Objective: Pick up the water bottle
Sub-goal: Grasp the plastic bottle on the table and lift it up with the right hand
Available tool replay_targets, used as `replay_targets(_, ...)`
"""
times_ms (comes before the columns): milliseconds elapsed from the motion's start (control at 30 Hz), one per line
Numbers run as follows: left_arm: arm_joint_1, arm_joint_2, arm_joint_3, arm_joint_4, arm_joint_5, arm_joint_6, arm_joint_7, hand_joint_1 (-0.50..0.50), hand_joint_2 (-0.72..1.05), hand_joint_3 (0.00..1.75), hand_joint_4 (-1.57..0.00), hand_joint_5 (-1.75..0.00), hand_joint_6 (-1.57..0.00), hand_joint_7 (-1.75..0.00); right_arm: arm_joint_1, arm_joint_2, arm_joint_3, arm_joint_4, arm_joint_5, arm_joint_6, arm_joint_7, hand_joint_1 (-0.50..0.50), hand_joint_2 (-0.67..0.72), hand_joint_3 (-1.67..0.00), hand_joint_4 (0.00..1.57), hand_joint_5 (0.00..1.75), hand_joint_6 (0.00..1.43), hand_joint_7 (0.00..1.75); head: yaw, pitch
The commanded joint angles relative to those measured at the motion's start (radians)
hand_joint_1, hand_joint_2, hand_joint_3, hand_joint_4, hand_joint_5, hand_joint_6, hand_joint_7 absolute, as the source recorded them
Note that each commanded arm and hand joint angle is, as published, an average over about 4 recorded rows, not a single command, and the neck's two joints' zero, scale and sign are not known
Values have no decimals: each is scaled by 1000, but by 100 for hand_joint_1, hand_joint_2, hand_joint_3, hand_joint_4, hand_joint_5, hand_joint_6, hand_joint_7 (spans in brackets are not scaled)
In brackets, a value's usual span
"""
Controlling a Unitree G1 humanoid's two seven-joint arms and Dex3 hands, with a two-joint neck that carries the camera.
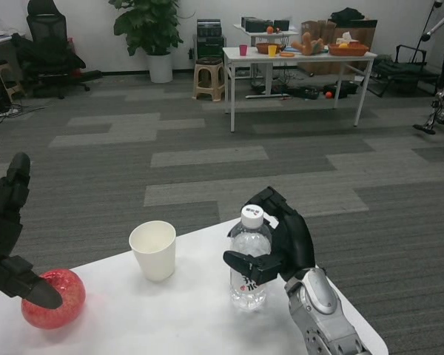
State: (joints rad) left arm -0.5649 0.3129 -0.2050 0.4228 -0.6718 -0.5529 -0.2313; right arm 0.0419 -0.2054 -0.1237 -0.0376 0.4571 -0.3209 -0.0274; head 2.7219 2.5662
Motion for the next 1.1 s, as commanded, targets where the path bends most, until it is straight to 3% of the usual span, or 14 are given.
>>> replay_targets(33,19,-5,13,-9,8,-9,0,-50,-55,9,0,0,0,0,10,1,3,26,-3,-7,-2,50,4,-103,10,75,5,141,-1,-5)
replay_targets(100,19,-5,12,-9,9,-9,0,-50,-55,9,0,0,0,0,18,1,6,33,-9,-14,-1,49,1,-99,0,34,0,110,0,-6)
replay_targets(167,19,-6,12,-9,9,-9,0,-50,-55,9,0,0,0,0,28,2,13,40,-15,-17,-1,47,-5,-95,0,5,0,65,4,-11)
replay_targets(233,19,-6,12,-9,9,-9,0,-50,-55,9,0,0,0,0,35,3,21,47,-16,-20,-2,46,-10,-95,0,0,0,35,6,-17)
replay_targets(267,19,-6,12,-9,9,-9,0,-50,-55,9,0,0,0,0,37,4,25,52,-16,-23,-1,46,-10,-95,0,0,0,28,6,-18)
replay_targets(633,19,-6,12,-7,11,-9,0,-50,-53,9,0,0,0,0,42,5,70,92,-19,-40,-1,42,-16,-111,0,0,0,7,20,-38)
replay_targets(1100,21,-6,12,-9,11,-9,0,-50,-55,9,0,0,0,0,55,-4,85,137,-50,-40,7,34,-22,-131,0,0,0,2,35,-56)
